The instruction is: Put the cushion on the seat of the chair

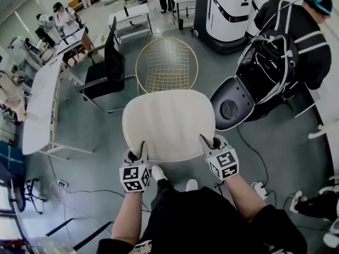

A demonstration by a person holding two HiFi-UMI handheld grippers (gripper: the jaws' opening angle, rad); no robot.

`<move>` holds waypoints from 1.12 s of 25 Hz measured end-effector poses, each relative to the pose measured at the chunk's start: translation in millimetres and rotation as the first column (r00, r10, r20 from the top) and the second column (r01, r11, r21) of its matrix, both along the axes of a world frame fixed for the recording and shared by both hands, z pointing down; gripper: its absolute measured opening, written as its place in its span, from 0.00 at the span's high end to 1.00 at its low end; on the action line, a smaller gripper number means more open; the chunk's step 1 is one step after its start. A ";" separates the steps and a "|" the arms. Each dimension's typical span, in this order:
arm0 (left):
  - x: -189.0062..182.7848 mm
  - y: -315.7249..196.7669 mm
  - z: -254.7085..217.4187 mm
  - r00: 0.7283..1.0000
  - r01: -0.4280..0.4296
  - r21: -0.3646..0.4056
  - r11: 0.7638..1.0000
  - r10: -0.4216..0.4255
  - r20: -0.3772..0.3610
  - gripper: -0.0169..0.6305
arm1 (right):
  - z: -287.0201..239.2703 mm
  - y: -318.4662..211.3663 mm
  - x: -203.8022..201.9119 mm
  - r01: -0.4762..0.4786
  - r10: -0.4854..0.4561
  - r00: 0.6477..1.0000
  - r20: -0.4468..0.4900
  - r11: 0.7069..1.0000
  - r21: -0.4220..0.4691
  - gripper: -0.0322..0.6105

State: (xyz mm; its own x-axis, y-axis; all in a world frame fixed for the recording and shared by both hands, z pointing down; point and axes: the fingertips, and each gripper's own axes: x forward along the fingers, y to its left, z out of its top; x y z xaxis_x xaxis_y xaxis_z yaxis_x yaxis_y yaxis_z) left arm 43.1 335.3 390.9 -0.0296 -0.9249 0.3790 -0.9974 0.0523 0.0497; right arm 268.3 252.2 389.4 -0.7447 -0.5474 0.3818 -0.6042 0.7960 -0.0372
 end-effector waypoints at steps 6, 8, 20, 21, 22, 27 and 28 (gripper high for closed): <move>3.8 -0.1 0.8 1.000 0.001 0.005 1.000 -0.001 -0.004 0.83 | -1.0 -0.6 3.7 -0.001 0.001 1.000 0.013 1.000 -0.003 0.87; 1.1 5.6 3.9 1.000 0.001 0.008 1.000 -0.001 -0.006 0.83 | 1.3 5.0 1.6 -0.001 0.001 1.000 0.023 1.000 -0.002 0.86; -35.6 -11.5 -2.9 1.000 -0.003 -0.004 1.000 0.003 -0.010 0.83 | -2.5 -13.3 -35.9 0.005 -0.005 1.000 0.009 1.000 -0.012 0.86; -40.6 -13.5 -3.0 1.000 -0.004 -0.005 1.000 0.004 -0.011 0.83 | -2.5 -15.0 -40.7 0.004 -0.004 1.000 0.008 1.000 -0.014 0.86; -46.0 -15.8 -3.0 1.000 -0.005 -0.006 1.000 0.005 -0.013 0.83 | -2.8 -17.0 -46.0 0.002 -0.002 1.000 0.008 1.000 -0.015 0.86; -76.4 -29.6 -2.8 1.000 -0.013 -0.009 1.000 0.013 -0.024 0.83 | -2.9 -29.3 -75.3 -0.015 0.015 1.000 0.000 1.000 -0.024 0.86; -83.1 -32.5 -1.7 1.000 -0.016 -0.009 1.000 0.016 -0.027 0.83 | -2.3 -32.1 -82.0 -0.019 0.019 1.000 -0.002 1.000 -0.025 0.86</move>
State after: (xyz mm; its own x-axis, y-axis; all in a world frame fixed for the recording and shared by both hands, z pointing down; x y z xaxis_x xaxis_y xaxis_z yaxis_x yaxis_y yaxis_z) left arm -40.0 302.8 389.2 -0.0049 -0.9217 0.3880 -0.9964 0.0373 0.0760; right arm 186.3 220.1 387.0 -0.7335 -0.5516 0.3971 -0.6192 0.7833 -0.0556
